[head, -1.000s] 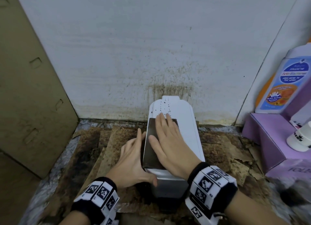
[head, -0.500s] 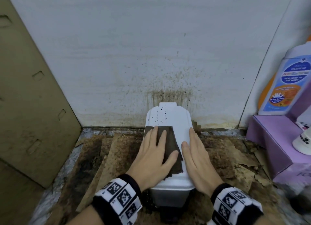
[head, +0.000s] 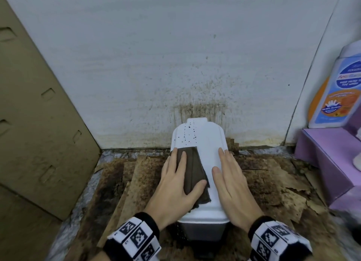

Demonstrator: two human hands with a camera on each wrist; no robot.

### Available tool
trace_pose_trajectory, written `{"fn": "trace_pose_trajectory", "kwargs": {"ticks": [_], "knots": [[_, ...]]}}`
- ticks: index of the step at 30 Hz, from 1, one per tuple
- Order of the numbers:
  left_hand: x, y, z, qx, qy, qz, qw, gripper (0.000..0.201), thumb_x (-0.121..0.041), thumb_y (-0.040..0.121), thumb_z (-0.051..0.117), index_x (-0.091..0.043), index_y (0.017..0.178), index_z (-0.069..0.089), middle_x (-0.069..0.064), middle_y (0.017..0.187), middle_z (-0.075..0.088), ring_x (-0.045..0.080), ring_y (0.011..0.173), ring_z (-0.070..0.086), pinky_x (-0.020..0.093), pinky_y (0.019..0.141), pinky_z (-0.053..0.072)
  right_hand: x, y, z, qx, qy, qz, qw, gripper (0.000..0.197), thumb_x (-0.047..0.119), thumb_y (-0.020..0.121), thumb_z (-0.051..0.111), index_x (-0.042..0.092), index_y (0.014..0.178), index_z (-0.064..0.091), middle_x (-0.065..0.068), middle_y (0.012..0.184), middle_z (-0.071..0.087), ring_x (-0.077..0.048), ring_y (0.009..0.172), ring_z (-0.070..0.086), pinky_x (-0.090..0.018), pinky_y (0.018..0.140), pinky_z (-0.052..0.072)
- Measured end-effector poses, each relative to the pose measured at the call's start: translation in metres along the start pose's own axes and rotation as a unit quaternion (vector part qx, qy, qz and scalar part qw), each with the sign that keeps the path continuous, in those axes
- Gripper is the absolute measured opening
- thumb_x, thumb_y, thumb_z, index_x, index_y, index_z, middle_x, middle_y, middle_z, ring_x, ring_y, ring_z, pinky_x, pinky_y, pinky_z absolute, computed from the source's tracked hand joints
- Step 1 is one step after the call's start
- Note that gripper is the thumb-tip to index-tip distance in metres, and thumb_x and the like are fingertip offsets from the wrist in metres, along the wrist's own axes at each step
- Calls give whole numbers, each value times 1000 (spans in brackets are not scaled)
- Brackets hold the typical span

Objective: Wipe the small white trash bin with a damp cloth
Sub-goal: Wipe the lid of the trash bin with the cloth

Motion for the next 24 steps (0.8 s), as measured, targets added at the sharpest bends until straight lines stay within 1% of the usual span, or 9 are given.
{"fn": "trace_pose_trajectory", "kwargs": {"ticks": [6,10,13,15,17,19,20,21,24], "knots": [[3,6,-2,7,-17,16,1000,100,-68,91,53,-24,163,-1,-15,167,-21,1,153,-18,22,121,-1,1,0,-2,0,13,17,1000,60,54,101,13,45,153,-15,22,164,-17,10,147,-21,-24,121,-5],[6,19,-12,38,-7,13,999,105,-69,88,59,-23,164,1,-11,169,-16,6,156,-6,32,128,10,4,0,-3,2,4,16,1000,60,52,103,15,43,154,-14,22,163,-18,9,146,-22,-21,119,-6],[6,36,-18,62,20,15,998,107,-68,88,60,-18,164,3,-5,170,-13,12,157,2,35,127,16,9,1,-5,19,-32,3,999,58,47,105,15,43,150,-23,24,158,-25,5,147,-26,-21,120,-6],[4,48,-21,76,32,17,996,106,-66,88,60,-16,163,4,-2,171,-9,14,157,7,33,126,19,12,0,-5,35,-51,-3,998,56,45,106,14,48,141,-31,26,152,-34,5,144,-30,-20,117,-10],[1,62,-25,84,36,19,996,103,-63,90,61,-14,163,8,0,171,-2,17,156,16,26,121,21,12,0,-4,46,-55,-6,997,55,45,107,13,51,137,-32,26,150,-37,6,142,-33,-19,115,-11],[-1,77,-29,90,52,24,994,97,-58,92,62,-11,162,14,4,170,7,20,149,30,16,106,27,11,1,-6,25,-20,8,999,59,50,105,16,45,150,-22,23,160,-27,8,145,-28,-20,117,-7],[-1,86,-31,91,62,24,994,96,-58,92,61,-10,161,15,6,170,9,21,146,35,15,102,30,9,1,-6,20,-9,15,1000,61,51,105,17,42,153,-19,22,162,-24,8,145,-26,-20,117,-6],[1,95,-31,96,68,21,993,98,-60,92,61,-9,161,13,6,170,7,22,145,37,18,103,33,8,2,-4,22,-7,18,1000,62,51,105,17,42,154,-18,22,162,-23,8,145,-25,-20,117,-5],[8,120,-30,114,88,7,990,105,-66,91,58,-9,162,5,7,171,-2,25,148,33,34,114,38,7,3,-3,29,-9,18,999,62,55,103,15,45,152,-21,23,161,-25,8,145,-26,-21,117,-4]]}}
Point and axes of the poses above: each hand's wrist, its own y-axis towards the middle knuckle, its own z-axis out of the palm, x = y × z, the point moved 6 cm from there along y, towards the middle knuckle
